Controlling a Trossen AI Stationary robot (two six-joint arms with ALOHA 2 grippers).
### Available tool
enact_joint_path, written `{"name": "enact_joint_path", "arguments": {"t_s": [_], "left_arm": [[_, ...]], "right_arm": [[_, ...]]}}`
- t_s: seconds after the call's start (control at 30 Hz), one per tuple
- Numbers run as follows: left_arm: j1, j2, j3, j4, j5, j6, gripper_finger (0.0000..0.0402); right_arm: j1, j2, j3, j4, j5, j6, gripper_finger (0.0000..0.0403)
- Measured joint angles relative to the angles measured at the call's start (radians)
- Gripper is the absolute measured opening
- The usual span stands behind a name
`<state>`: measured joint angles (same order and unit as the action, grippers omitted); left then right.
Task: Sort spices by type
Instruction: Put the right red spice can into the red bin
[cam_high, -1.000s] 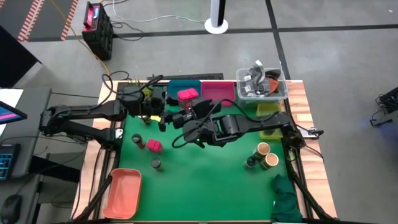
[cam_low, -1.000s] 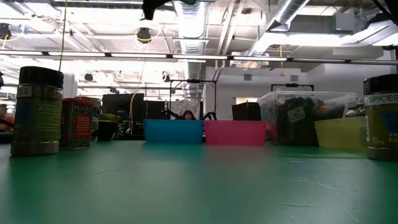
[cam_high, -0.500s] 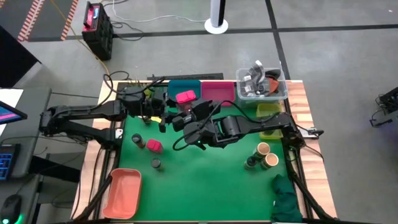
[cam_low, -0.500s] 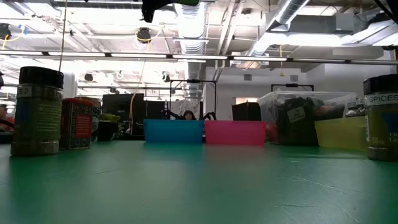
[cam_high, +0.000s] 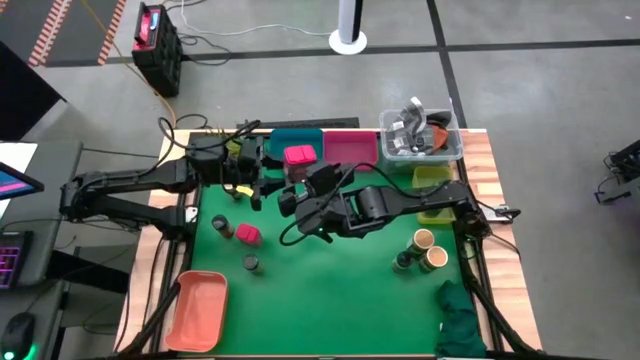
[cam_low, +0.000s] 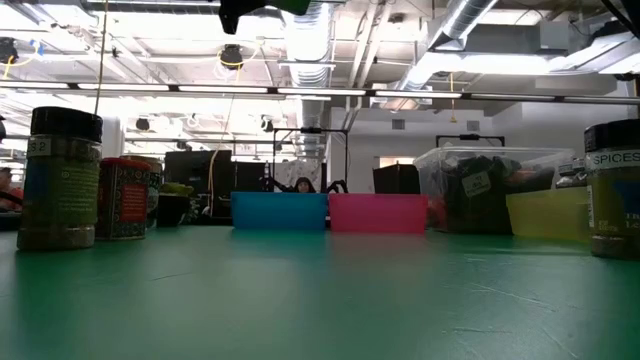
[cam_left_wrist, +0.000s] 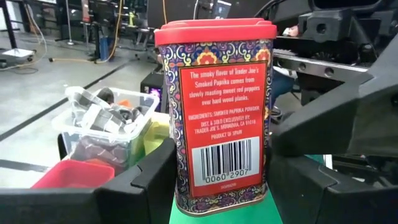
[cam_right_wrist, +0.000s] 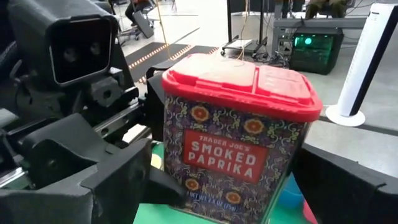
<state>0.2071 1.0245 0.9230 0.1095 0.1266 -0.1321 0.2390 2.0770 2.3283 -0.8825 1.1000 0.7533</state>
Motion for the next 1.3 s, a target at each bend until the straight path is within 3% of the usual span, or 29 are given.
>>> {"name": "enact_joint_path", "arguments": {"t_s": [0.47,0.57,0.73,0.83,1.07,1.3], "left_arm": [[0.001,0.000,0.000,-0.055,0.002,0.004,0.0207],[0.001,0.000,0.000,-0.076,0.033,0.029,0.0207],[0.001,0.000,0.000,-0.141,0.151,0.103,0.0207],[0.001,0.000,0.000,-0.190,0.210,0.136,0.0207],[0.001,0.000,0.000,-0.271,0.288,0.173,0.0208],[-0.002,0.000,0.000,-0.281,0.342,0.152,0.0208]], "right_arm": [[0.017,-0.074,0.000,-0.101,-0.044,-0.002,0.0398],[0.017,-0.103,0.000,-0.178,-0.129,-0.002,0.0398],[-0.014,-0.155,0.000,-0.268,-0.363,-0.011,0.0398],[-0.027,-0.179,0.000,-0.271,-0.471,-0.097,0.0398],[-0.017,-0.176,0.000,-0.270,-0.611,-0.403,0.0398],[-0.067,-0.175,0.000,-0.261,-0.767,-0.469,0.0398]]}}
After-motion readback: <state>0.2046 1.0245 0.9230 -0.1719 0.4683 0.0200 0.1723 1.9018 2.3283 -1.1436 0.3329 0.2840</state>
